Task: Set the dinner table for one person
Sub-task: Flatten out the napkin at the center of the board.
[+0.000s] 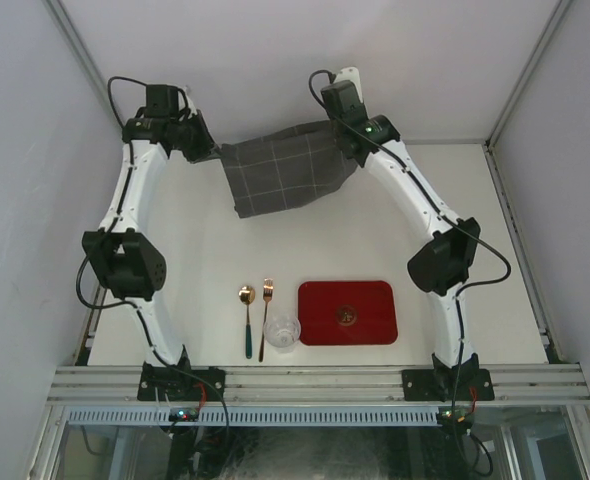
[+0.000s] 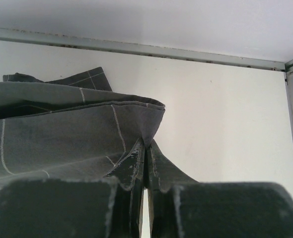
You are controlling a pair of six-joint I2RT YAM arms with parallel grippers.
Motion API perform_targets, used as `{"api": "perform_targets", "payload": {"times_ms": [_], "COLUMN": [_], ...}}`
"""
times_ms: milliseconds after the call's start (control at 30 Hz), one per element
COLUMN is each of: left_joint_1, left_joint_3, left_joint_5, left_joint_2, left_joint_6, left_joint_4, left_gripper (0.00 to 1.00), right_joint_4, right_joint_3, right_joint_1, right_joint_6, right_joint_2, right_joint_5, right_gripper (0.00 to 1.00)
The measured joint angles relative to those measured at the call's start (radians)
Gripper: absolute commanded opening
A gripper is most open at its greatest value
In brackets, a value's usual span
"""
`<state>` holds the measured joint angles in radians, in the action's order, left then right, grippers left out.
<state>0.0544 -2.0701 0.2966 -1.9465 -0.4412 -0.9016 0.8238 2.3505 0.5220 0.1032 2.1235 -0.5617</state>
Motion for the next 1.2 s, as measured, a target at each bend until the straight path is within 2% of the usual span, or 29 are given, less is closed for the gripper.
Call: {"api": "perform_targets", "payload": {"times_ms": [267, 633, 833, 1200], "left_joint_1": [0.036, 0.224, 0.315, 0.479], "left_joint_3": [0.062, 0.223, 0.208, 0.051], "left_joint_5": [0.04, 0.114, 0.168, 0.259], "left_joint_2": [0.041, 0.049, 0.034, -0.163], "left_joint_6": [0.008, 0.056, 0.095, 0.164], "left_joint_4": [0.01, 0.025, 0.019, -0.051], "left_gripper": [0.0, 0.0, 0.0, 0.0], "right_joint_4": [0.014, 0.068, 0.077, 0.091], "right_joint_3": [-0.006, -0.067, -0.085, -0.108], "right_joint_1": [-0.033, -0.11, -0.139, -0.175], "right_joint_6": [0.008, 0.053, 0.074, 0.093], "right_joint_2": [0.036, 0.09, 0.091, 0.129], "right_joint_5": [-0.002, -0.006, -0.013, -0.034], "right_gripper": [0.0, 0.0, 0.0, 0.0]}}
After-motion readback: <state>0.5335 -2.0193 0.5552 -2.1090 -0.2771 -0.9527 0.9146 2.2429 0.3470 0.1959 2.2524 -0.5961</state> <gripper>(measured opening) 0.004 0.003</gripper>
